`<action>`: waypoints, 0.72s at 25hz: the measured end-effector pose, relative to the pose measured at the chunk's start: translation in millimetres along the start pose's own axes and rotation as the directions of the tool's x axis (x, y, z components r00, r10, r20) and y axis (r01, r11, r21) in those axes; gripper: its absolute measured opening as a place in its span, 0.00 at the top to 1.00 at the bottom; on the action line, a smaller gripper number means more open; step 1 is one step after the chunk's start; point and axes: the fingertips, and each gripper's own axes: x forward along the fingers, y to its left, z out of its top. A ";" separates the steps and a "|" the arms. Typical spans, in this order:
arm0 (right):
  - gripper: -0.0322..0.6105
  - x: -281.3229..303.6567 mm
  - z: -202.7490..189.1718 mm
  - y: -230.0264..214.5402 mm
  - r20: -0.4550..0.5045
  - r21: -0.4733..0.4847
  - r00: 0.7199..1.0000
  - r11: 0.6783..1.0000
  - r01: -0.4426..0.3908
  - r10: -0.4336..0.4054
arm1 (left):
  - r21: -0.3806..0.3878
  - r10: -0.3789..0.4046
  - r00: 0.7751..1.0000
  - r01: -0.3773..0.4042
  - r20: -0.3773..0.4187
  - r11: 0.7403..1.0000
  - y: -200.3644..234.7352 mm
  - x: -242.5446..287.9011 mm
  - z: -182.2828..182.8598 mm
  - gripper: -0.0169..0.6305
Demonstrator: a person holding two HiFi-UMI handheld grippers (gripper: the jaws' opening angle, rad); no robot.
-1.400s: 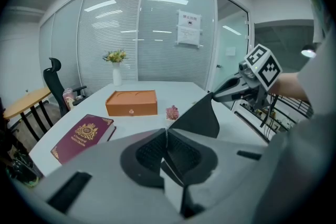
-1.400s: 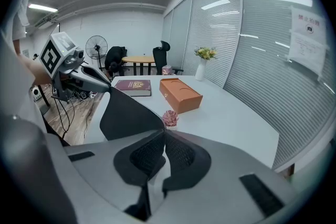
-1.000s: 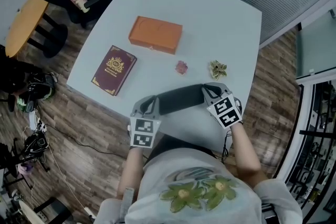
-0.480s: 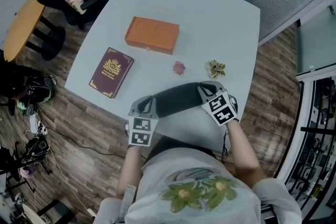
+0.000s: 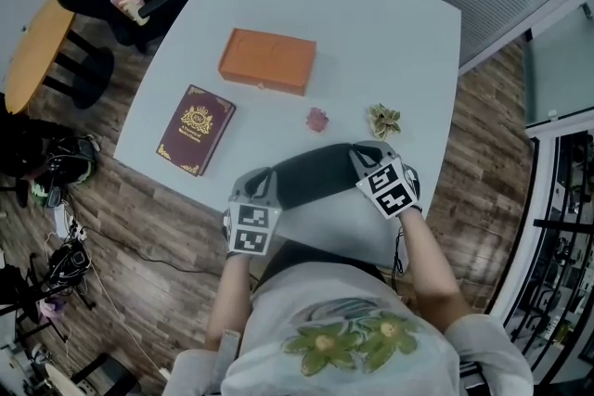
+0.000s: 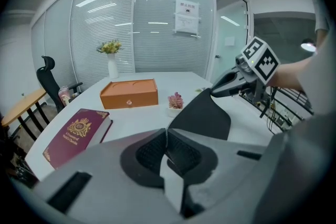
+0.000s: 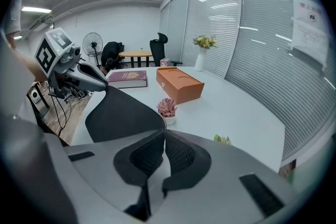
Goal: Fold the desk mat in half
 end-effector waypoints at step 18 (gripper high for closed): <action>0.91 27.0 -16.4 -4.5 -0.087 -0.019 0.996 1.000 -0.007 0.006 | -0.018 -0.019 0.998 0.019 -0.056 1.000 5.6 28.3 -20.3 0.95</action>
